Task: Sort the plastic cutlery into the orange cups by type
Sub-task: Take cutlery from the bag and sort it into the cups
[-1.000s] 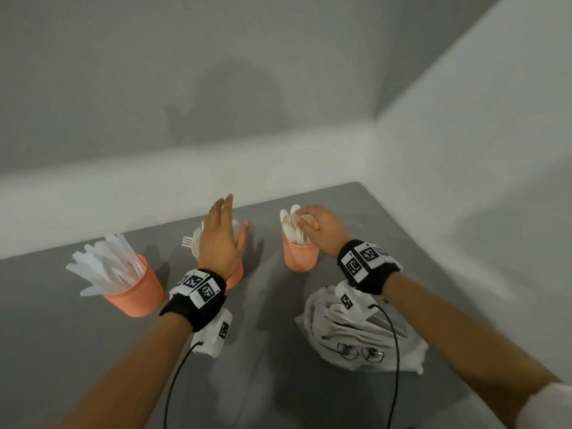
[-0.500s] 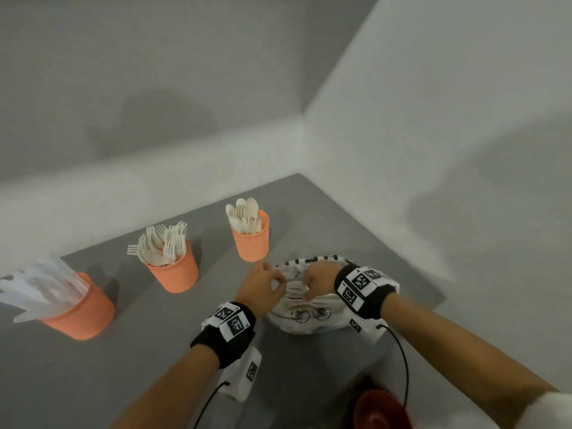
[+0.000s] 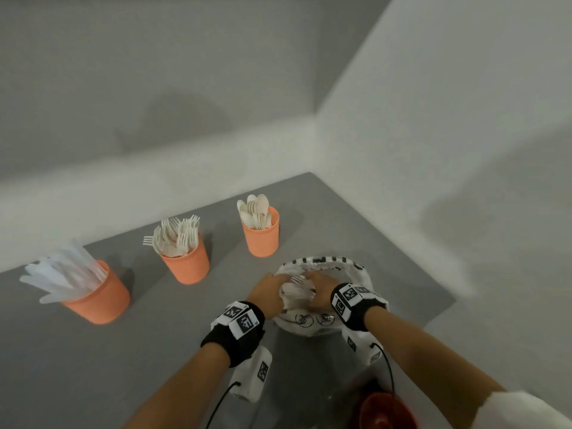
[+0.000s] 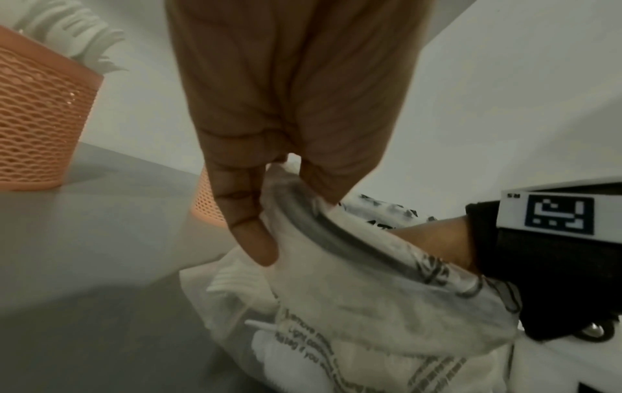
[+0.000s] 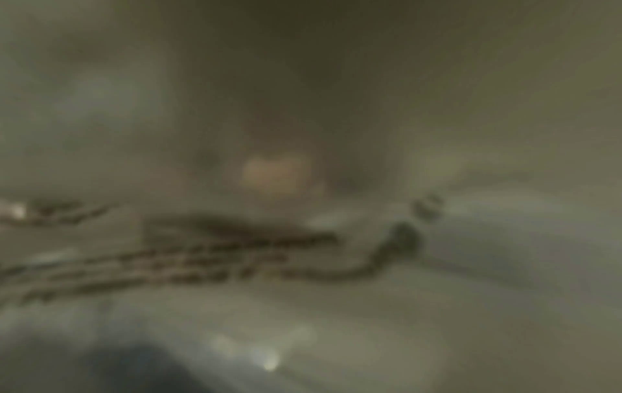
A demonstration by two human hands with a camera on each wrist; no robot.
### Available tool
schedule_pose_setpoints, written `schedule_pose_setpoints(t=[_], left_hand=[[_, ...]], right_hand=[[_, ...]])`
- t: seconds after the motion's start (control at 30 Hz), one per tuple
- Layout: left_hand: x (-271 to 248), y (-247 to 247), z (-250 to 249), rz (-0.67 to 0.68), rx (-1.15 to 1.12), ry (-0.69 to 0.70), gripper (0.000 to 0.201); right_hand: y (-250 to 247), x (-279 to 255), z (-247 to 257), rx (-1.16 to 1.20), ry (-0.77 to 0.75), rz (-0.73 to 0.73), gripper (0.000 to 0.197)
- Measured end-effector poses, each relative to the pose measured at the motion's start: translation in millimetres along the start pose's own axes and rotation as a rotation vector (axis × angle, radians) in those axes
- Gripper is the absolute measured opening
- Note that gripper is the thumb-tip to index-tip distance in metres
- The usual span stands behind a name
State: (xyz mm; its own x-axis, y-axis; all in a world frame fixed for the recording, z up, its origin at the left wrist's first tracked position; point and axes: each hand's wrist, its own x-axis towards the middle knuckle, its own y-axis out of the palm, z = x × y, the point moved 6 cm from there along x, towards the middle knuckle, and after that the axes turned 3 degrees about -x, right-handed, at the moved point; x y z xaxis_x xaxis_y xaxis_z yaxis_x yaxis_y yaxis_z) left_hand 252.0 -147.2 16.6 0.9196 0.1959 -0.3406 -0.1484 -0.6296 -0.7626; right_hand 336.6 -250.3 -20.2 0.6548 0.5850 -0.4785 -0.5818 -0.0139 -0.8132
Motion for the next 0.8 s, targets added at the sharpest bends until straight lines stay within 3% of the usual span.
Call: schedule_pose_setpoints(t=[0.17, 0.3, 0.4, 0.57, 0.8], left_hand=[[1, -6, 0, -0.023, 0.031, -0.013, 0.053], [2, -14, 3, -0.078, 0.036, -0.045, 0.053], [4, -18, 4, -0.114, 0.017, -0.055, 0.051], [8, -22, 6, -0.118, -0.003, -0.065, 0.050], [11, -22, 8, -0.114, -0.028, -0.113, 0.049]], right_hand=[[4, -2, -2, -0.051, 0.029, -0.049, 0.058], [5, -7, -3, 0.020, 0.016, 0.032, 0.050], [1, -8, -2, 0.089, -0.037, -0.012, 0.052], [-6, -7, -5, 0.154, -0.081, -0.096, 0.056], [-10, -10, -5, 0.102, -0.077, -0.064, 0.047]])
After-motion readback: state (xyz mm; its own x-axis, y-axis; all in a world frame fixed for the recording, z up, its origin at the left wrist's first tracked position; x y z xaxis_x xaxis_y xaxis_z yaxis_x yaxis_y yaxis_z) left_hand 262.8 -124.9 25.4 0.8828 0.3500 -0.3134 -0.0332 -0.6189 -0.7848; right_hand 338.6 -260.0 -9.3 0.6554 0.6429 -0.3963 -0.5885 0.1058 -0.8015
